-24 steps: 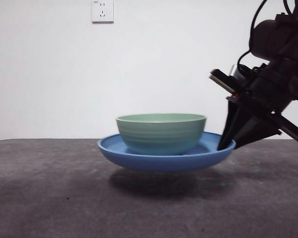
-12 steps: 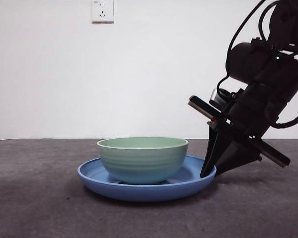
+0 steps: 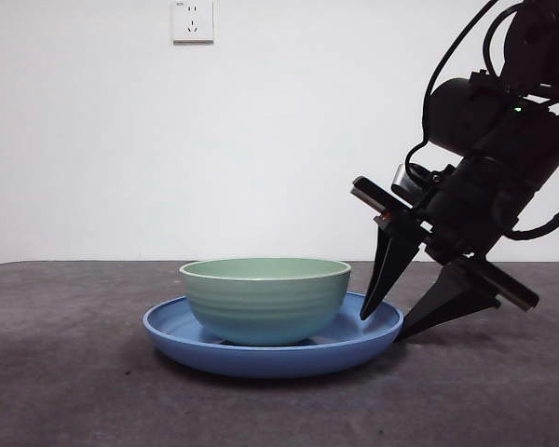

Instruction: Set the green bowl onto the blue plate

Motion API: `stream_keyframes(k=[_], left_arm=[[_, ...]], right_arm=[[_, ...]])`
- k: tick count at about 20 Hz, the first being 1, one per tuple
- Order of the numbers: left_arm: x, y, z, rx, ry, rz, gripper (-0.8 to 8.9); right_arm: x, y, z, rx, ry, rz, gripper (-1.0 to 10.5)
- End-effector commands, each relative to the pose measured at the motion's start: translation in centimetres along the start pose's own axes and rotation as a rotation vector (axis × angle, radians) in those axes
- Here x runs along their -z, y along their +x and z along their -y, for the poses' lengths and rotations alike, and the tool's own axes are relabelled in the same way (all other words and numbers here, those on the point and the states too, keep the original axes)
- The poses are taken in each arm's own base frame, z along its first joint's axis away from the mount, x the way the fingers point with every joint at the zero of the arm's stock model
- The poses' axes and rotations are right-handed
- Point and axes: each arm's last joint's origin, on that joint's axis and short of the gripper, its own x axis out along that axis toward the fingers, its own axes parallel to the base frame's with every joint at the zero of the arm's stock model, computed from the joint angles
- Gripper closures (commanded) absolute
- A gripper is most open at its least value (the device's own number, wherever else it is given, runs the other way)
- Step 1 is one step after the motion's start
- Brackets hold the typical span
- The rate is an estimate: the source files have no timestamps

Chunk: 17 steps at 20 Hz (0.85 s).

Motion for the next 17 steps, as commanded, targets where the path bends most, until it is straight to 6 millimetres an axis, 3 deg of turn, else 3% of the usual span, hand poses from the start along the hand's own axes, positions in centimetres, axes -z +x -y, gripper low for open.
stream_keyframes(k=[1, 6, 12, 17], left_arm=[[-0.3, -0.1, 0.1, 0.008, 0.006, 0.011, 1.57], [-0.3, -0.1, 0.1, 0.008, 0.006, 0.011, 1.57], [-0.3, -0.1, 0.1, 0.009, 0.002, 0.012, 1.57], [-0.3, -0.1, 0.1, 0.009, 0.002, 0.012, 1.57]], right_arm=[[-0.3, -1.6, -1.2, -0.016, -0.064, 0.046, 7.6], [1.6, -8.0, -3.9, -0.02, -0.203, 0.148, 6.2], [7.9, -16.2, -5.1, 0.043, -0.376, 0.175, 4.2], [11.9, -19.5, -4.8, 0.045, -0.444, 0.169, 3.6]])
